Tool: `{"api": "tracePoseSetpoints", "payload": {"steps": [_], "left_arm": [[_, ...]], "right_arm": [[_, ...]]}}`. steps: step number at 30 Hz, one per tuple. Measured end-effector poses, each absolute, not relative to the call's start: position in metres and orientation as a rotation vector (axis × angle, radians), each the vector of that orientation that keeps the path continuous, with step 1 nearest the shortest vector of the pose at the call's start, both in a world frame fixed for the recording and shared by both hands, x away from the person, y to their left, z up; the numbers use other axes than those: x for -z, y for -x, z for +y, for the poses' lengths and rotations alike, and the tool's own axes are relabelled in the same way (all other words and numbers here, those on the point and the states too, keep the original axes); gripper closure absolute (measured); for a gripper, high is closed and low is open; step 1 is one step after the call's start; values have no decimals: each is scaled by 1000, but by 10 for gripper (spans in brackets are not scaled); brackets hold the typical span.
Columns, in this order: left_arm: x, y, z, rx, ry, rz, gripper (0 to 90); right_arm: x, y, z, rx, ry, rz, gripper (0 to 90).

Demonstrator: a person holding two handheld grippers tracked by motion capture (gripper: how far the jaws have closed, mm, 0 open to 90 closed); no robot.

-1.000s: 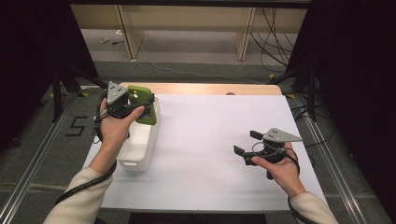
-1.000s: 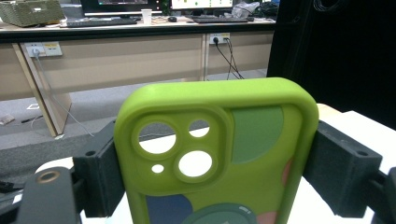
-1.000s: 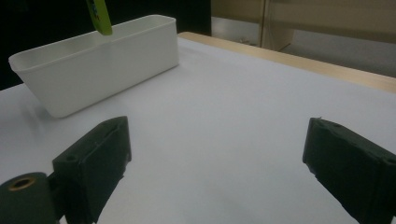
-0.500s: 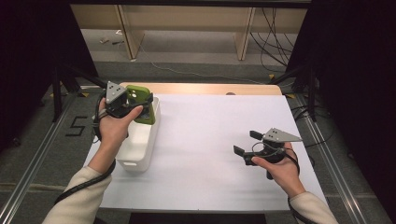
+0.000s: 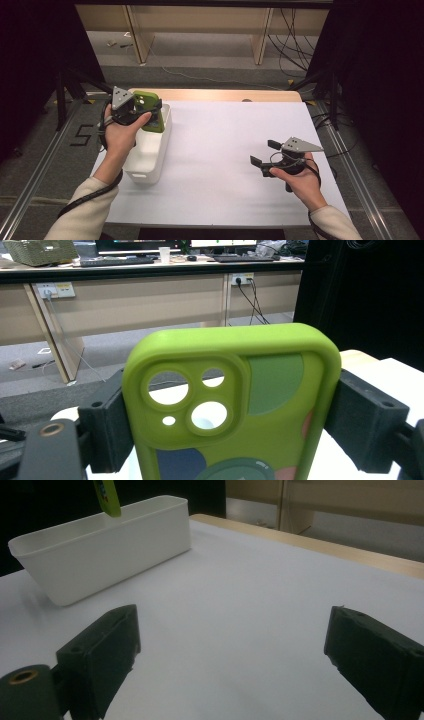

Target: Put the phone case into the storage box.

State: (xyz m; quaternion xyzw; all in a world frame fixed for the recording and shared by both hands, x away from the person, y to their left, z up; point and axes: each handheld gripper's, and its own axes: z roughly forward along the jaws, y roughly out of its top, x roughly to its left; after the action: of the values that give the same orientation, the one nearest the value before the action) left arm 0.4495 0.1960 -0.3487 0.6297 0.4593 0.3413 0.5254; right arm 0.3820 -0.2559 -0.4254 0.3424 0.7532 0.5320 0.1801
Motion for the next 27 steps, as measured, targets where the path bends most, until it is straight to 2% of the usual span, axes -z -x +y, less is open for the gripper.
{"api": "tracePoseSetpoints", "payload": {"steps": [27], "left_arm": [[349,-457,200,-829,-1509,1106,162]], "right_arm": [[425,-382,-257,-1510,-964,2125,89]]}}
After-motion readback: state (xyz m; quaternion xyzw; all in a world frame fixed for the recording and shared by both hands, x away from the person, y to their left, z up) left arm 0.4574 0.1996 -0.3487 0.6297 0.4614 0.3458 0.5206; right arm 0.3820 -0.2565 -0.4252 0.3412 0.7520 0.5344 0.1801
